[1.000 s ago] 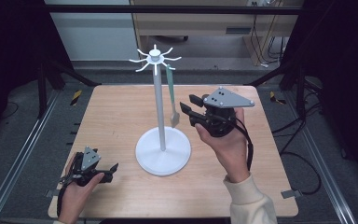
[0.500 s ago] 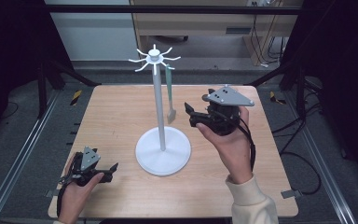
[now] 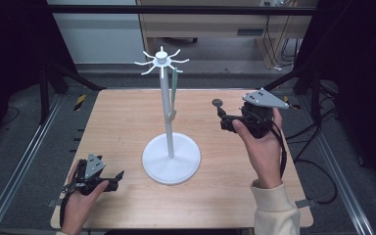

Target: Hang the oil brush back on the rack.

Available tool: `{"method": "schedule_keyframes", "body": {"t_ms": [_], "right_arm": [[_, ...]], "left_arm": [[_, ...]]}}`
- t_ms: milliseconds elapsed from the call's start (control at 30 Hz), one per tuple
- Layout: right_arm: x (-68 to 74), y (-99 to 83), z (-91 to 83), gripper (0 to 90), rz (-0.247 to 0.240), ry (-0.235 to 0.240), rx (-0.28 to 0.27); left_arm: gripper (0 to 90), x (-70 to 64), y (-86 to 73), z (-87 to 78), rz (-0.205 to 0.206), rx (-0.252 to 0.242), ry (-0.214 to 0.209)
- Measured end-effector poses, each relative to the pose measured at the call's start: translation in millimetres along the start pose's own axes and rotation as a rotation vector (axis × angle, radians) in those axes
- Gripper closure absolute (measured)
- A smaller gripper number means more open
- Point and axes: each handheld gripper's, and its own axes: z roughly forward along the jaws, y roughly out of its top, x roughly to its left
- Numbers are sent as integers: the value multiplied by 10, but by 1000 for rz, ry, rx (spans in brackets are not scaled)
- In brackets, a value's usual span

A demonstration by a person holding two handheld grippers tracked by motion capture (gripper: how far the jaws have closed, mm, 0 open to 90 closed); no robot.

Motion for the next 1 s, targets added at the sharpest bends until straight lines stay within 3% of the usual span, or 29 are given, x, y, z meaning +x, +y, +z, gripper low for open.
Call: {"method": "schedule_keyframes", "body": {"t_ms": [400,500,633,767,867,1000], "right_arm": [[-372,-242,84,73,82,-36,47],[-449,-306,101,72,90,-54,52],[-529,-415,133,74,110,-77,69],[-597,-505,176,131,107,-87,89],[-630,-598,233,127,86,-93,134],[-662,-717,318,119,98,-105,170]], "left_arm": [[33,8,-4,-16,8,-11,1],[25,4,-9,-25,21,-14,-30],[24,10,-9,-31,22,-18,-15],[25,18,-15,-29,19,-12,-7],[25,23,-21,-20,23,5,8],[28,38,-31,-14,15,12,15]]}}
